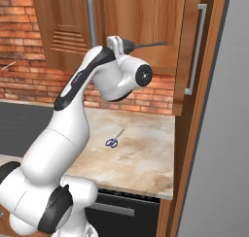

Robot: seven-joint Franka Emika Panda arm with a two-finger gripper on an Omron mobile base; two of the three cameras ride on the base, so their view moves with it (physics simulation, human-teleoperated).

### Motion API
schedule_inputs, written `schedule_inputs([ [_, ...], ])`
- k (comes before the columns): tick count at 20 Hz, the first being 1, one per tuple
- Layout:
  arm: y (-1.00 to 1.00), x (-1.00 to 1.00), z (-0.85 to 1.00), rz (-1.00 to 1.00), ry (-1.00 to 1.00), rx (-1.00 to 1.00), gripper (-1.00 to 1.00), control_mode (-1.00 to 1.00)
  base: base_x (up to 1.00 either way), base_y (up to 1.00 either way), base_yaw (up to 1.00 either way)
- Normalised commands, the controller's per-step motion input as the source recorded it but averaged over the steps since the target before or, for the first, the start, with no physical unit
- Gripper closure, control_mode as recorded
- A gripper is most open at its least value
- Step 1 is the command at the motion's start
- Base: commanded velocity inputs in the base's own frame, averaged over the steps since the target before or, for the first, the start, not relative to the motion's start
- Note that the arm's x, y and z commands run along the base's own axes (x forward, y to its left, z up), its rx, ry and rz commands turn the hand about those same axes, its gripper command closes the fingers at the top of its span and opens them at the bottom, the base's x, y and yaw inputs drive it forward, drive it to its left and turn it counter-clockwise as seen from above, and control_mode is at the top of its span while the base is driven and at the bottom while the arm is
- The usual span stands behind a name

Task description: Pick the pan from the cabinet and place it on the stove. Then turn on the stove burner for the pan.

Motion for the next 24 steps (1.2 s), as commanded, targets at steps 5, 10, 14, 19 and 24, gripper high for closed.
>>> schedule_inputs([
  [5, 0.03, 0.0, 0.0, 0.01, 0.0, 0.04, -1.0, -1.0, 0.0, 0.0, 0.0],
  [10, -0.05, 0.04, 0.0, 0.0, 0.0, 0.09, -1.0, -1.0, 0.0, 0.0, 0.0],
  [14, -0.01, 0.19, 0.0, 0.0, 0.0, 0.07, -1.0, -1.0, 0.0, 0.0, 0.0],
  [19, 0.0, 0.34, -0.01, 0.0, 0.01, 0.04, -1.0, -1.0, 0.0, 0.0, 0.0],
  [24, 0.1, 0.16, -0.03, 0.05, 0.0, 0.01, -1.0, -1.0, 0.0, 0.0, 0.0],
])
